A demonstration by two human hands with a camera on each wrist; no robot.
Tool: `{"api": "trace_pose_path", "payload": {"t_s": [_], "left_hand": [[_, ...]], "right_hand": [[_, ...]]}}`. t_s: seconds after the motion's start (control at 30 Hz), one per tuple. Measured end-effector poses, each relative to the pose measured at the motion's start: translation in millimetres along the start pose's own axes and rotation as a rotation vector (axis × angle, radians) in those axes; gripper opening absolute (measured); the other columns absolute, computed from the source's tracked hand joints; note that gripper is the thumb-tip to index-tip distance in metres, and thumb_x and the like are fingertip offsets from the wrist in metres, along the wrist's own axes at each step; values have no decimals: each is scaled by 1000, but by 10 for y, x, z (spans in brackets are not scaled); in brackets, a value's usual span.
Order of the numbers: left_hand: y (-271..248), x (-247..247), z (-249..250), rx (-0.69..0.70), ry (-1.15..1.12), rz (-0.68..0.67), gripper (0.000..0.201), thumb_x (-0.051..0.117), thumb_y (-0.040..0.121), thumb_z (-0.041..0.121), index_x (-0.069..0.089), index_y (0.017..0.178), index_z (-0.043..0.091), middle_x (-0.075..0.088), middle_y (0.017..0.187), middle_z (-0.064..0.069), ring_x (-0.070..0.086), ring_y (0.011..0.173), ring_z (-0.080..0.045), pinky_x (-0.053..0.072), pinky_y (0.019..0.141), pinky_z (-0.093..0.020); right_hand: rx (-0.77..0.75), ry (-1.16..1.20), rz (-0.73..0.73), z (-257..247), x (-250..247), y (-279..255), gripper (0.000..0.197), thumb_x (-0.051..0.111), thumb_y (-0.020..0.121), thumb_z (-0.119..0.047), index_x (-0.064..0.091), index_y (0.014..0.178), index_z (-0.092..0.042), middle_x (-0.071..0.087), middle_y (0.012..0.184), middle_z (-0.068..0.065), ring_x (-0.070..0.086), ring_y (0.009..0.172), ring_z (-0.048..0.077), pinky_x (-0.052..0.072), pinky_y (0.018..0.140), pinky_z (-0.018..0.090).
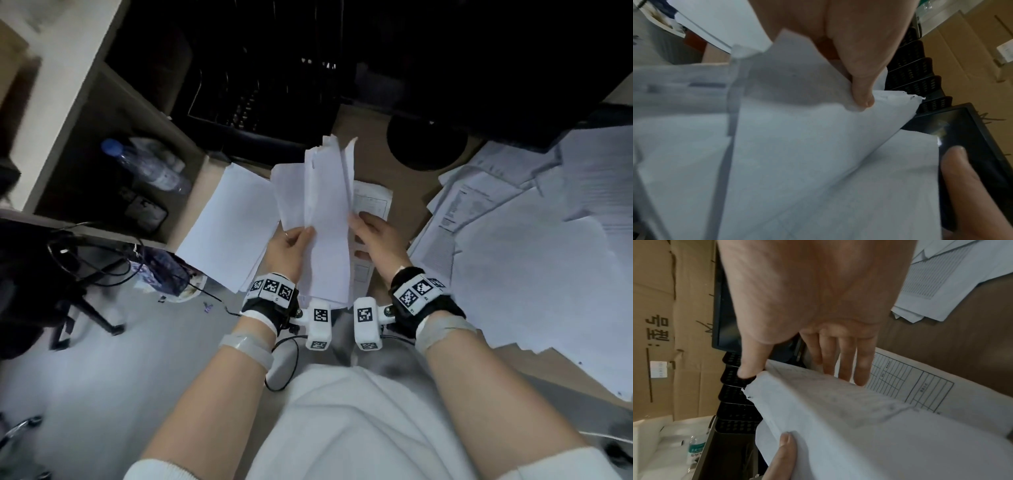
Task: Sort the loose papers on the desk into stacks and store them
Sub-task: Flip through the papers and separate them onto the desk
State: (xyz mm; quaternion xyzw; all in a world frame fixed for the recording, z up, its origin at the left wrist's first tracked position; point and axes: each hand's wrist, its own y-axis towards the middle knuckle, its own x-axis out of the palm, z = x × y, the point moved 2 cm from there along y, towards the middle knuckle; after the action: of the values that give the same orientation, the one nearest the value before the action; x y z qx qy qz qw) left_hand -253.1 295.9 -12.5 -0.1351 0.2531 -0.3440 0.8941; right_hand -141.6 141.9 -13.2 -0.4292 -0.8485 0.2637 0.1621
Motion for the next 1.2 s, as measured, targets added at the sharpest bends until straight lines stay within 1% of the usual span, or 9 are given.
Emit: {"api": "trace_pose_path", "payload": {"t_s": [0.17, 0.27, 0.43, 0.67, 0.73, 0.83, 0.97, 1.1, 1.2], "left_hand": [[-87, -65, -34, -83, -18, -42, 11, 80, 83, 30, 77, 88, 20, 75, 78, 7, 68, 74, -9, 54, 78, -30], [-96, -94, -103, -193, -6, -154, 38, 90, 69, 36, 78, 99, 16, 78, 92, 2, 74, 89, -20, 58, 90, -39], [-16, -293, -179, -179, 162, -48, 31, 82, 69, 45, 74, 69, 15, 76, 79, -9, 72, 80, -31, 59, 80, -48], [286, -713, -144, -210, 23, 165, 28, 82, 74, 35, 67, 57, 19, 66, 61, 4, 61, 62, -20, 54, 66, -37], [391, -829, -143, -211, -27, 157, 23, 81, 79, 27, 68, 62, 20, 69, 67, 5, 66, 68, -19, 56, 72, -35], [530, -958, -92, -196, -86, 123, 20, 80, 80, 25, 70, 66, 17, 72, 72, 2, 67, 72, -19, 57, 74, -35], [729, -1111, -23, -102, -52, 163, 48, 68, 88, 20, 40, 50, 16, 36, 52, -1, 32, 57, -20, 30, 56, -34], [869, -1249, -53, -62, 23, 136, 48, 69, 89, 20, 41, 51, 17, 35, 53, 2, 28, 52, -14, 29, 54, -30], [833, -1288, -130, -94, 5, 64, 23, 75, 86, 22, 67, 65, 22, 64, 64, 8, 55, 56, -6, 46, 55, -21]], "right_hand": [[33, -326, 21, 143, -31, 124, 35, 57, 72, -61, 71, 93, -37, 74, 96, -12, 69, 95, 18, 54, 93, 46], [57, -379, 27, 285, -11, 205, 38, 51, 76, -61, 69, 100, -38, 73, 96, -10, 68, 95, 24, 54, 92, 48], [-55, -251, 54, 55, 178, 41, 32, 54, 99, -30, 67, 122, -11, 67, 122, 2, 59, 116, 21, 44, 105, 37], [-1, -497, 656, -87, -2, 127, 46, 54, 97, -39, 65, 115, 1, 61, 121, 22, 58, 109, 37, 41, 85, 33], [-78, -540, 757, -219, -18, 148, 40, 60, 94, -36, 68, 114, -2, 57, 122, 21, 58, 106, 34, 40, 82, 30], [-348, -423, 720, -462, 137, 127, 24, 66, 86, -5, 77, 104, -16, 61, 118, 12, 57, 98, 13, 42, 88, 19], [-383, -285, 572, -522, 411, 92, 53, 44, 82, 19, 80, 94, -18, 59, 104, -26, 56, 91, -16, 40, 80, 1], [-196, -392, 543, -5, 462, 207, 66, 37, 89, 10, 75, 76, -43, 71, 111, -7, 54, 69, 2, 44, 60, 17], [-29, -434, 523, 428, 394, 295, 70, 38, 88, 6, 72, 96, -54, 53, 136, -6, 61, 95, 15, 52, 74, 17]]}}
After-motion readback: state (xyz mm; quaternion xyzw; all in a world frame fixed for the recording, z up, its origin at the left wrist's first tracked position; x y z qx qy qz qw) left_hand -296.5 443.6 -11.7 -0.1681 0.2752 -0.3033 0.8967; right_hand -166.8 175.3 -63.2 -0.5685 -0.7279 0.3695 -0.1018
